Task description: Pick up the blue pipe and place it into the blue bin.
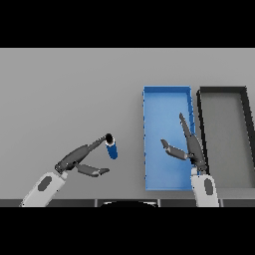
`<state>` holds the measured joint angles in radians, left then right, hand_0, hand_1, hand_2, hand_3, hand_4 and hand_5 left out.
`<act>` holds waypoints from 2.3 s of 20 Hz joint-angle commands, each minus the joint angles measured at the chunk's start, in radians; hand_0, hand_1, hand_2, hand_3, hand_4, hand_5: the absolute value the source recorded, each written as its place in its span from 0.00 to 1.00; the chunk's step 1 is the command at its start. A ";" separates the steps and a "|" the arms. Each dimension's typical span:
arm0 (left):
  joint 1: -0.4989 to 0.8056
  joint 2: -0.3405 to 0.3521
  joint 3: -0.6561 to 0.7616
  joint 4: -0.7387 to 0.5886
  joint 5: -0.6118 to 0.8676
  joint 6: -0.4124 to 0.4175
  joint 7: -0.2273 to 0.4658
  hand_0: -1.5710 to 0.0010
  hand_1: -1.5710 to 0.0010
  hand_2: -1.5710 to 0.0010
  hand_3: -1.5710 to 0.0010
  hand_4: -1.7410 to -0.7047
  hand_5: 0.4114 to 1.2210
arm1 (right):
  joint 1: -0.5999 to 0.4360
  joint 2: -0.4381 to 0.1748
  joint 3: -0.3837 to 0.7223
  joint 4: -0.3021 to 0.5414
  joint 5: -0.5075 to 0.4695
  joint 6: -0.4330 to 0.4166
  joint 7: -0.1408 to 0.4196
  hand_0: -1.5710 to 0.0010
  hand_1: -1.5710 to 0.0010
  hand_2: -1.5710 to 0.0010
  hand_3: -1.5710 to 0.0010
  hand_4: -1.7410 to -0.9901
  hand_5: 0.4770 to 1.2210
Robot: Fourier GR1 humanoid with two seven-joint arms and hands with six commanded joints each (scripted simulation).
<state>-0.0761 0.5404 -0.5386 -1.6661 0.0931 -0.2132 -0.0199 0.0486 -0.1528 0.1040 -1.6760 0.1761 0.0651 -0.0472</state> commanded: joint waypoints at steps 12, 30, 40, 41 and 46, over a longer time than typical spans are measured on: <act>-0.111 -0.228 -0.026 0.275 -0.075 0.075 -0.063 1.00 1.00 1.00 1.00 0.62 0.12 | 0.025 0.004 0.004 -0.009 -0.006 0.009 -0.012 1.00 1.00 1.00 1.00 0.72 0.09; -0.105 -0.360 -0.041 0.278 -0.023 0.085 -0.143 0.08 0.06 0.05 0.07 0.22 0.95 | 0.005 -0.004 -0.006 0.002 0.003 -0.002 0.003 1.00 1.00 1.00 1.00 0.76 0.11; -0.157 -0.415 -0.014 0.143 -0.031 0.083 -0.143 0.01 0.01 0.01 0.01 0.26 1.00 | 0.003 -0.014 -0.004 0.019 0.028 -0.008 0.002 1.00 1.00 1.00 1.00 0.81 0.11; -0.162 -0.412 -0.016 0.128 -0.033 0.072 -0.118 0.01 0.01 0.00 0.01 0.26 1.00 | 0.004 -0.018 -0.002 0.011 0.029 -0.006 -0.007 1.00 1.00 1.00 1.00 0.82 0.12; -0.168 -0.428 -0.015 0.099 -0.024 0.029 -0.064 0.00 0.00 0.00 0.00 0.26 1.00 | 0.023 -0.016 -0.008 0.011 0.043 -0.027 -0.017 1.00 1.00 1.00 1.00 0.82 0.14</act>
<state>-0.2441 0.1116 -0.5542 -1.5666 0.0678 -0.1850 -0.0837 0.0716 -0.1688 0.0960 -1.6648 0.2189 0.0382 -0.0636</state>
